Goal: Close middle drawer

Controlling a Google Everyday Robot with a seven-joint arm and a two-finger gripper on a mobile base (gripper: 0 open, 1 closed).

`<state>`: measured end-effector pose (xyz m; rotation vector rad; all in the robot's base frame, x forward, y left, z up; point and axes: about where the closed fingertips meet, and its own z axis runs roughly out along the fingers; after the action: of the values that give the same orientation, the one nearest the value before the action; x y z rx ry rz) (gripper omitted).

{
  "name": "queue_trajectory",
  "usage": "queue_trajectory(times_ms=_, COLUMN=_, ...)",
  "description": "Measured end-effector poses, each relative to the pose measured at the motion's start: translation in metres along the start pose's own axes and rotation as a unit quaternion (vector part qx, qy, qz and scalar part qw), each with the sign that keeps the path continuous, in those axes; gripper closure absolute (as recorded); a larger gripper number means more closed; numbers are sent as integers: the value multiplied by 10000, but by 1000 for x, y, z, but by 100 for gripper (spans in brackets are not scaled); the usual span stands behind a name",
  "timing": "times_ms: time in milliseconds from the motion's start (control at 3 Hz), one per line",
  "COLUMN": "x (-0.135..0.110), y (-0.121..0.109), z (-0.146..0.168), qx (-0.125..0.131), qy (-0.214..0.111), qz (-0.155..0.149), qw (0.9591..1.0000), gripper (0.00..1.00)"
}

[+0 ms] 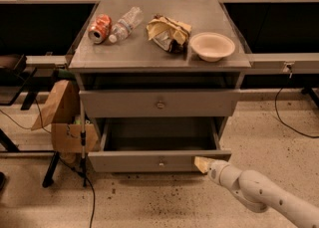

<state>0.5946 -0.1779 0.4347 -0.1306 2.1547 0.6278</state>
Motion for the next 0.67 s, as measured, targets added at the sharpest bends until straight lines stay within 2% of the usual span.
queue_trajectory(times_ms=333, x=-6, y=-1, z=3, qx=17, qy=-47, qz=-184, qw=9998, gripper=100)
queue_trajectory(times_ms=667, x=-4, y=0, z=0, qx=18, qy=-48, qz=-194, qw=9998, gripper=100)
